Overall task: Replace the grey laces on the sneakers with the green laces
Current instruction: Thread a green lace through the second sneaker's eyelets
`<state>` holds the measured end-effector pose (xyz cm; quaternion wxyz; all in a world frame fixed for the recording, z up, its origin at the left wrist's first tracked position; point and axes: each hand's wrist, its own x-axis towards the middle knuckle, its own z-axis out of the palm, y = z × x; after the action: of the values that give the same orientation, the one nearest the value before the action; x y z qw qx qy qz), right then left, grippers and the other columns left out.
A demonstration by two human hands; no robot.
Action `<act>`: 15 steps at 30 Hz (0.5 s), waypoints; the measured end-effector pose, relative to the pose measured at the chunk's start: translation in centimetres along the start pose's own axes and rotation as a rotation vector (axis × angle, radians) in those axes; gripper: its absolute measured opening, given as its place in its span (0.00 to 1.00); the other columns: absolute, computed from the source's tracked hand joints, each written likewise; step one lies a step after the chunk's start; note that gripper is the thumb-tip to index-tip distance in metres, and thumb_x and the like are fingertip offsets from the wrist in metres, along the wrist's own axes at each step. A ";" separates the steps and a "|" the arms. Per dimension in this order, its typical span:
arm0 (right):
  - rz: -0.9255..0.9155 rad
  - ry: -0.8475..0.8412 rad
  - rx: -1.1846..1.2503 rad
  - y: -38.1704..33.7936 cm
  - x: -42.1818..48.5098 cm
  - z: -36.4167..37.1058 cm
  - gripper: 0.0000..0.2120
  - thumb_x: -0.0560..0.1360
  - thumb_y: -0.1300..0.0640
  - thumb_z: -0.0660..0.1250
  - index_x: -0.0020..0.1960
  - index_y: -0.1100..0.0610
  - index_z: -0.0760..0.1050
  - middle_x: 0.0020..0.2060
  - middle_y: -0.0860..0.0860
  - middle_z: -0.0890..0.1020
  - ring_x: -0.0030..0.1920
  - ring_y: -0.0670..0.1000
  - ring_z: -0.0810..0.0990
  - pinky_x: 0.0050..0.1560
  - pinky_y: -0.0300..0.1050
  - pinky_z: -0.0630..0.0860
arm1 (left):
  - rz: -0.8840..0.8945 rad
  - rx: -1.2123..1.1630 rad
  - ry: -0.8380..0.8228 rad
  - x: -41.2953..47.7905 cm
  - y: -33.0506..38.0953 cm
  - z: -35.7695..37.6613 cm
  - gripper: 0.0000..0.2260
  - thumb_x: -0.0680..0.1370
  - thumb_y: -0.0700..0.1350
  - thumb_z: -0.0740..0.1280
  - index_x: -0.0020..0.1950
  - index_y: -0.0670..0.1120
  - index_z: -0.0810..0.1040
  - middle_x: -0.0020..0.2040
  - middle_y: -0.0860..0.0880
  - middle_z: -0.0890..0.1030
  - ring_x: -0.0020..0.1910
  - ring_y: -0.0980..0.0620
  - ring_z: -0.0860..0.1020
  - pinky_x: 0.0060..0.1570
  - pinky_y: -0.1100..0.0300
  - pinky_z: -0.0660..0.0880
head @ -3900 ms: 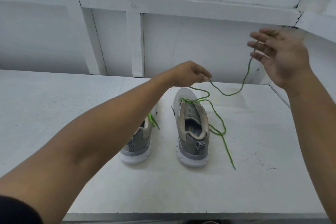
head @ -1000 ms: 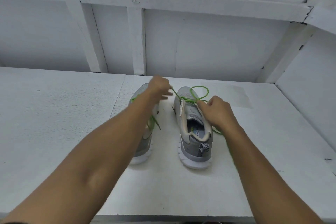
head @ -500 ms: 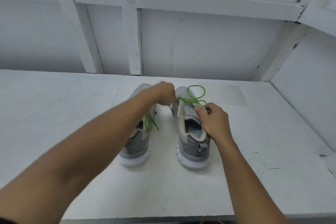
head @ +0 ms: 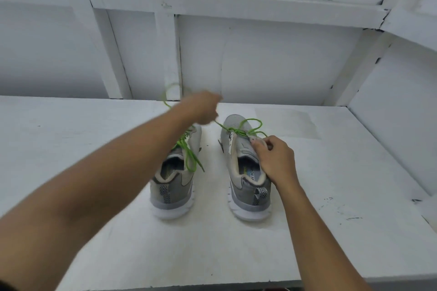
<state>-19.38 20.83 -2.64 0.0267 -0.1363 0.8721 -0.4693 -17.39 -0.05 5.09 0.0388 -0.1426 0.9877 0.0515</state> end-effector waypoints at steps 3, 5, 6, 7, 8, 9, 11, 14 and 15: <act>0.006 0.004 -0.006 0.0 0.0 0.0 0.11 0.77 0.49 0.67 0.43 0.56 0.77 0.35 0.46 0.78 0.36 0.42 0.73 0.34 0.34 0.66 | 0.044 0.163 -0.070 -0.3 1.9 3.9 0.11 0.80 0.44 0.61 0.59 0.44 0.78 0.56 0.43 0.77 0.44 0.43 0.75 0.42 0.53 0.73; 0.009 0.006 -0.005 0.1 0.0 0.0 0.11 0.77 0.49 0.67 0.44 0.56 0.77 0.36 0.46 0.78 0.36 0.42 0.73 0.34 0.34 0.66 | 0.072 0.225 -0.058 -0.4 1.8 4.2 0.09 0.78 0.43 0.60 0.53 0.42 0.77 0.52 0.43 0.77 0.42 0.44 0.73 0.39 0.54 0.71; 0.010 0.004 -0.005 0.1 0.0 0.0 0.11 0.77 0.49 0.67 0.44 0.56 0.77 0.36 0.46 0.78 0.36 0.42 0.74 0.34 0.34 0.66 | 0.091 0.247 -0.049 -0.4 1.6 3.8 0.07 0.78 0.43 0.60 0.49 0.43 0.76 0.50 0.43 0.76 0.41 0.44 0.73 0.38 0.55 0.71; 0.009 0.002 -0.004 0.1 0.0 0.0 0.11 0.77 0.49 0.67 0.44 0.56 0.77 0.36 0.47 0.79 0.36 0.42 0.74 0.34 0.34 0.66 | 0.097 0.265 -0.032 -0.5 1.2 3.1 0.05 0.77 0.44 0.61 0.46 0.44 0.75 0.48 0.44 0.76 0.41 0.44 0.73 0.38 0.55 0.70; 0.008 0.004 0.000 0.1 0.0 0.1 0.11 0.77 0.49 0.67 0.44 0.56 0.77 0.37 0.48 0.79 0.36 0.44 0.74 0.34 0.34 0.66 | 0.095 0.285 -0.004 -0.4 0.8 2.4 0.05 0.77 0.44 0.62 0.45 0.45 0.74 0.47 0.44 0.76 0.41 0.44 0.73 0.37 0.56 0.70; 0.007 0.008 0.004 0.1 0.0 0.1 0.11 0.77 0.49 0.67 0.44 0.56 0.77 0.37 0.48 0.79 0.37 0.45 0.74 0.34 0.34 0.67 | 0.082 0.305 0.028 -0.3 0.3 1.6 0.05 0.77 0.45 0.62 0.46 0.44 0.75 0.47 0.44 0.76 0.41 0.44 0.73 0.37 0.56 0.70; 0.001 0.011 0.001 0.1 0.0 0.0 0.11 0.77 0.49 0.67 0.43 0.56 0.77 0.37 0.48 0.79 0.37 0.47 0.75 0.34 0.36 0.67 | 0.033 0.338 0.078 0.0 -0.8 0.3 0.09 0.78 0.46 0.61 0.51 0.42 0.77 0.43 0.46 0.73 0.41 0.44 0.73 0.38 0.55 0.71; 0.002 0.013 0.011 0.2 0.0 0.0 0.11 0.77 0.49 0.67 0.42 0.56 0.76 0.36 0.48 0.79 0.36 0.45 0.74 0.34 0.35 0.66 | -0.016 0.403 0.113 0.5 -2.4 -0.9 0.10 0.78 0.47 0.61 0.54 0.43 0.78 0.43 0.46 0.73 0.41 0.44 0.74 0.38 0.55 0.70; 0.003 0.012 0.011 0.2 0.0 0.0 0.11 0.77 0.49 0.67 0.42 0.56 0.76 0.35 0.47 0.78 0.35 0.43 0.74 0.33 0.34 0.66 | -0.024 0.421 0.119 0.5 -2.8 -1.0 0.11 0.78 0.46 0.61 0.54 0.43 0.78 0.45 0.45 0.75 0.42 0.43 0.74 0.38 0.55 0.70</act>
<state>-19.37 20.91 -2.79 0.0232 -0.1319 0.8699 -0.4746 -17.13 -3.01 5.82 0.0101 -0.1456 0.9755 -0.1647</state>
